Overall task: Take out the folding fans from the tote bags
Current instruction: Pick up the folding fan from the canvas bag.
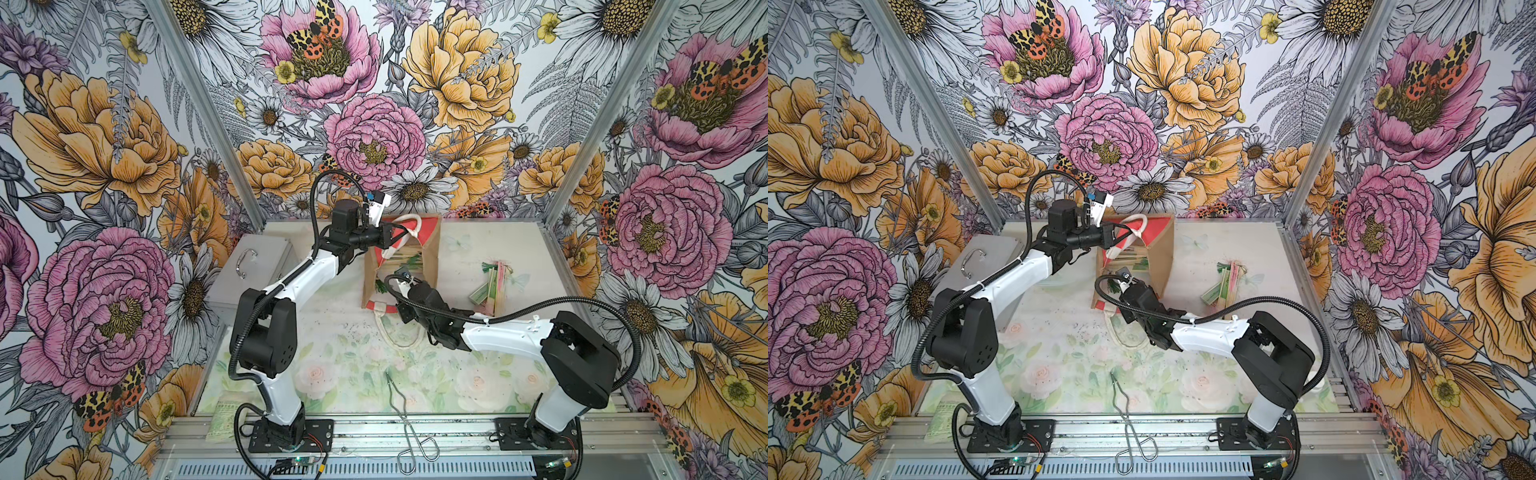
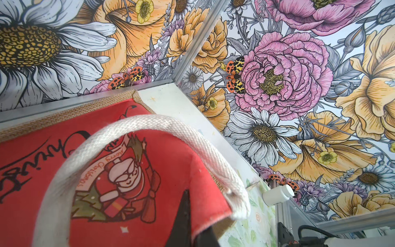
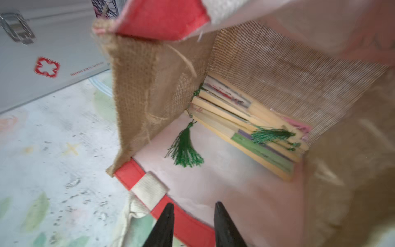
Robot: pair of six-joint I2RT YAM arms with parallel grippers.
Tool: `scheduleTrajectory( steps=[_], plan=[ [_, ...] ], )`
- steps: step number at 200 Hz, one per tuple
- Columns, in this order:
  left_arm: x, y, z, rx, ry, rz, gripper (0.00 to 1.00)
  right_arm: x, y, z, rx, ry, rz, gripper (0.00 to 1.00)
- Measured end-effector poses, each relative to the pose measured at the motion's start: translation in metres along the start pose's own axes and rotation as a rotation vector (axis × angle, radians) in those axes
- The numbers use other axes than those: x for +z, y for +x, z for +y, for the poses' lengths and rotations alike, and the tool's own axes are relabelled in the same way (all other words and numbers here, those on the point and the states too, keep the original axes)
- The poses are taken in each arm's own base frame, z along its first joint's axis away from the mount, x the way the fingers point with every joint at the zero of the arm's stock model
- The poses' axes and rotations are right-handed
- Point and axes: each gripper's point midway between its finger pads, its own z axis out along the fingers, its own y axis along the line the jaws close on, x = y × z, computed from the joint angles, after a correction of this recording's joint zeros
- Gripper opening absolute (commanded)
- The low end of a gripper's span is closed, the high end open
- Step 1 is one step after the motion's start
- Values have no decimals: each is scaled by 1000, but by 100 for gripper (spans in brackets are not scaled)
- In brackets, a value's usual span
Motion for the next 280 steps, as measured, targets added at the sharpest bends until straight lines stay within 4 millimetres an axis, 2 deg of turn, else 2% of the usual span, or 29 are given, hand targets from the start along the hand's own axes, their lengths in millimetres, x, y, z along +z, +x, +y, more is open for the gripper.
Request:
scheduleTrajectory(
  steps=[52,102,155,188,240,280],
  plan=[
    [-2,3,-1,-15,22,17,0,4,-2,-35,-262,152,75,34],
    [-3,4,-3,-20,36,26,0,16,21,-45,-310,203,207,35],
    [-4,5,-3,-21,38,28,0,22,22,-55,-27,197,216,34],
    [-4,5,-3,-21,38,28,0,37,26,-57,207,146,225,33],
    [-4,6,-2,-25,36,31,0,61,44,-41,430,71,277,33],
    [-4,7,-1,-29,33,34,0,76,34,-29,653,-50,194,32]
  ],
)
